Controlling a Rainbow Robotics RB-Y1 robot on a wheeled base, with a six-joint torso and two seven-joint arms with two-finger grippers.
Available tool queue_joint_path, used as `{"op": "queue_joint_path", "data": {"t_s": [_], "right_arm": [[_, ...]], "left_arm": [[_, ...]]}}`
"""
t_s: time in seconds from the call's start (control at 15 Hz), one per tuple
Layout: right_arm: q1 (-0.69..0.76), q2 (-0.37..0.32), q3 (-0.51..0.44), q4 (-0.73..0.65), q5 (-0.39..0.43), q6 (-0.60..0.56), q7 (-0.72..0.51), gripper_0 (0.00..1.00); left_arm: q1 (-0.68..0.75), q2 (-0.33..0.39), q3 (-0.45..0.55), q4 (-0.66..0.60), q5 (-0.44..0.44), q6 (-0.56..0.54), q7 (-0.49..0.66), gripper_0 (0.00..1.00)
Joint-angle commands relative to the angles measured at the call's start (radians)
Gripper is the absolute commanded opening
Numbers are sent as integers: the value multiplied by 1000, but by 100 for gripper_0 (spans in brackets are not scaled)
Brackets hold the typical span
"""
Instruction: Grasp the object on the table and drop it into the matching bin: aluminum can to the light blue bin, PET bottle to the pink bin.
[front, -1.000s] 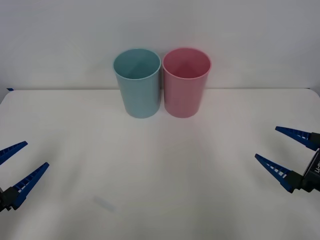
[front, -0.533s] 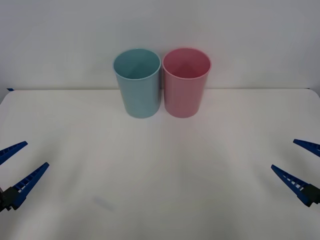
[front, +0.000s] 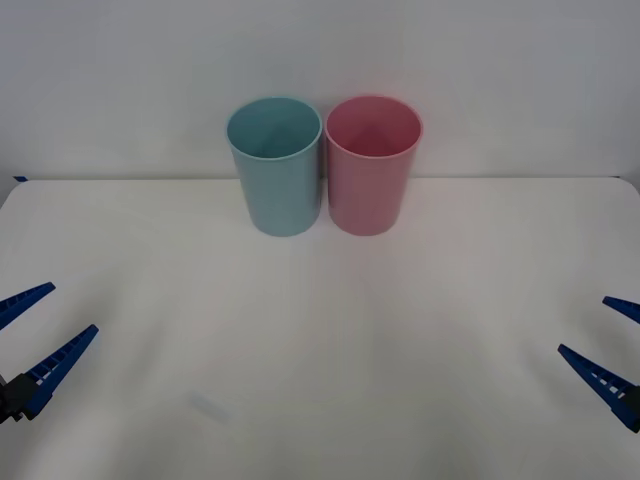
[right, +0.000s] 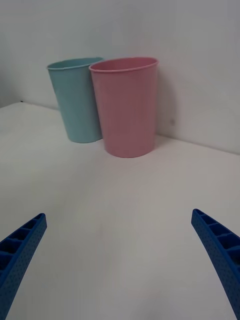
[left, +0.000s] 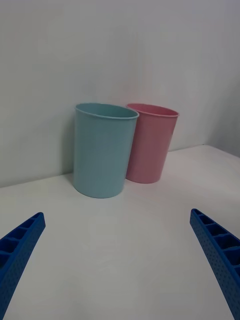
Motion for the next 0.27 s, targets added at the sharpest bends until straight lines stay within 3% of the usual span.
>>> {"op": "queue_joint_path", "data": {"t_s": [0.07, 0.27], "right_arm": [[13, 1, -5, 0, 10, 0, 2, 100], [13, 1, -5, 0, 10, 0, 2, 100]], "left_arm": [[0, 0, 0, 0, 0, 0, 0, 100], [0, 0, 0, 0, 0, 0, 0, 100]]}}
